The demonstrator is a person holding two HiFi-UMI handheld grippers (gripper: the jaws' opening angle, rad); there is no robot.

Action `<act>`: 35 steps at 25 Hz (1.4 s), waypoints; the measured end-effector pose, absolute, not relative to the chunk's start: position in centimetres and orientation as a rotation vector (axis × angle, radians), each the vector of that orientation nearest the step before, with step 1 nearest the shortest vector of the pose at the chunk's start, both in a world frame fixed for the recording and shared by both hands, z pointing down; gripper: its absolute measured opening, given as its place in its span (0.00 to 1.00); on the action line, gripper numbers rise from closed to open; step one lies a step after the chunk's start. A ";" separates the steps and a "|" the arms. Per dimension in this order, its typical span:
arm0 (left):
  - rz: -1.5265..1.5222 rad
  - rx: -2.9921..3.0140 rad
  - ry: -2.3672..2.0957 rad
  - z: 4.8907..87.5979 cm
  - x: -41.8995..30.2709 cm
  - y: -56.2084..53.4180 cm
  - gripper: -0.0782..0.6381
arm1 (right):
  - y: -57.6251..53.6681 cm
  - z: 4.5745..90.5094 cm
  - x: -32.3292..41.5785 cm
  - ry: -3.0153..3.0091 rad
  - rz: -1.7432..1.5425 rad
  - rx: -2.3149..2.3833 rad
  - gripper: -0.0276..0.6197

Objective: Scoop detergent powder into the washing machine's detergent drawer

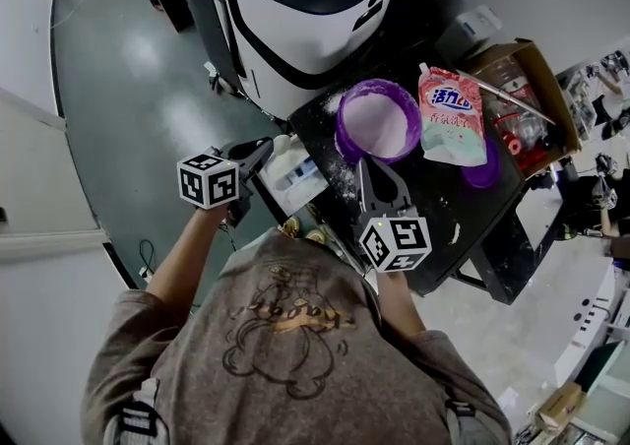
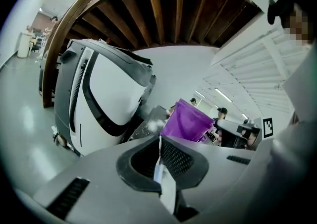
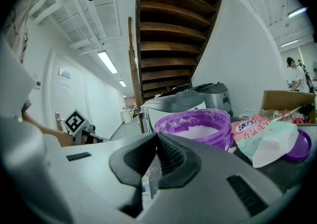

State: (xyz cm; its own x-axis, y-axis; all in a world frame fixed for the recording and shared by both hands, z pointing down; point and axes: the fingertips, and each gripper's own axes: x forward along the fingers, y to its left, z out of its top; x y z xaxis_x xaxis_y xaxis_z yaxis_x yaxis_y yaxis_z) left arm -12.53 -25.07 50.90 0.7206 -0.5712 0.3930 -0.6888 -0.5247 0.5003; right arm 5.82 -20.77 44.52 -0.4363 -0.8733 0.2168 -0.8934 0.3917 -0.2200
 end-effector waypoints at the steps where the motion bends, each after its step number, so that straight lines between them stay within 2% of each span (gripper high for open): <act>1: 0.251 2.282 -0.959 51.4 -12.4 -25.0 0.14 | -20.7 44.5 5.8 -2.565 0.472 1.630 0.05; 9: 0.366 2.381 -1.011 54.3 -10.9 -25.5 0.14 | -20.2 44.9 6.0 -2.545 0.473 1.637 0.05; 35: 1.098 2.882 -0.958 58.6 -6.8 -23.8 0.14 | -18.5 45.8 8.5 -2.467 0.505 1.740 0.05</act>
State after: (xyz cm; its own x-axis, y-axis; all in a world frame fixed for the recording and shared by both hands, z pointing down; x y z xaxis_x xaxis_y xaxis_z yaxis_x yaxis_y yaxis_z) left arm -6.76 -23.76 58.64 0.5935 -0.5583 0.5797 -0.4985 -0.8205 -0.2799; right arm 8.46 -18.53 45.83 -0.3516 -0.9016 0.2518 -0.9281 0.3005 -0.2197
